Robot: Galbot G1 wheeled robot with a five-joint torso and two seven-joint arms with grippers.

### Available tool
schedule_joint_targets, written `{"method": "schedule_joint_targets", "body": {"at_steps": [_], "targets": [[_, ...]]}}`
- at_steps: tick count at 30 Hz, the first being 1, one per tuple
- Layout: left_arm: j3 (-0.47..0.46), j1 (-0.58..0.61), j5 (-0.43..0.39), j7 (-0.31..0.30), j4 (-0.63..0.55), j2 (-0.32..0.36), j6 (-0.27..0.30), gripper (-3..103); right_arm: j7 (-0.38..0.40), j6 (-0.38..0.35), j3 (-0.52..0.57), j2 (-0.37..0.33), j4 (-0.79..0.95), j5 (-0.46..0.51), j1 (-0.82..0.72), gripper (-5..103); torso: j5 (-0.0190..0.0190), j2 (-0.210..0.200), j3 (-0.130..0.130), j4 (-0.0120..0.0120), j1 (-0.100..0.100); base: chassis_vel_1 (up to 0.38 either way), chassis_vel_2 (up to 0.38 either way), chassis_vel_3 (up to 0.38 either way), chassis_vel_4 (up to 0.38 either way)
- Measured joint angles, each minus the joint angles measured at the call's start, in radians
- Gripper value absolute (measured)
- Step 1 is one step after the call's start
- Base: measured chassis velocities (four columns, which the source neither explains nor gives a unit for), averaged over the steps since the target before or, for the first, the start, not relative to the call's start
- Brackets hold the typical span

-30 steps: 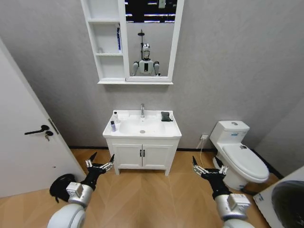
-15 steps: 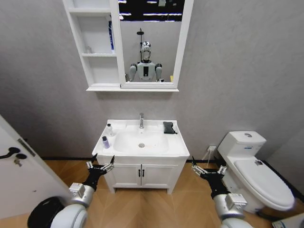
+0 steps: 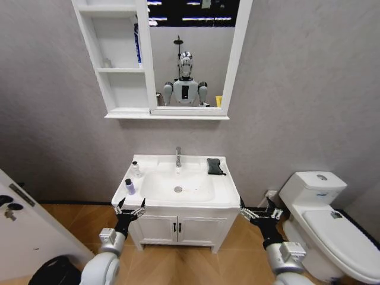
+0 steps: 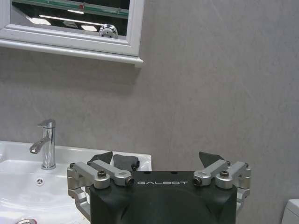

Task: Move facial cleanser and shampoo from washbasin to cabinet, then wipe washbasin with towel.

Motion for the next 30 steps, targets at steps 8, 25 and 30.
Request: {"method": "schedule_joint_targets", "body": {"at_steps": [8, 25, 30], "targets": [[-0.018, -0.118, 0.001, -0.007, 0.126, -0.001, -0.008, 100, 0.001, 0.032, -0.001, 0.014, -0.013, 0.002, -0.013, 100, 0.0003, -0.001, 0.0, -0.0003, 0.001, 0.0, 0.0, 0.0, 0.0], [0.005, -0.343, -0.018, -0.003, 0.398, 0.024, 0.006, 100, 0.019, 0.055, 0.022, 0.039, -0.016, 0.023, -0.023, 100, 0.0003, -0.001, 0.0, 0.0003, 0.001, 0.0, 0.0, 0.0, 0.0], [0.0, -0.382, -0.02, -0.003, 0.457, 0.027, -0.003, 100, 0.019, 0.06, 0.02, 0.043, -0.018, 0.025, -0.016, 100, 0.0002, -0.001, 0.0, 0.0005, 0.001, 0.0, 0.0, 0.0, 0.0]]}}
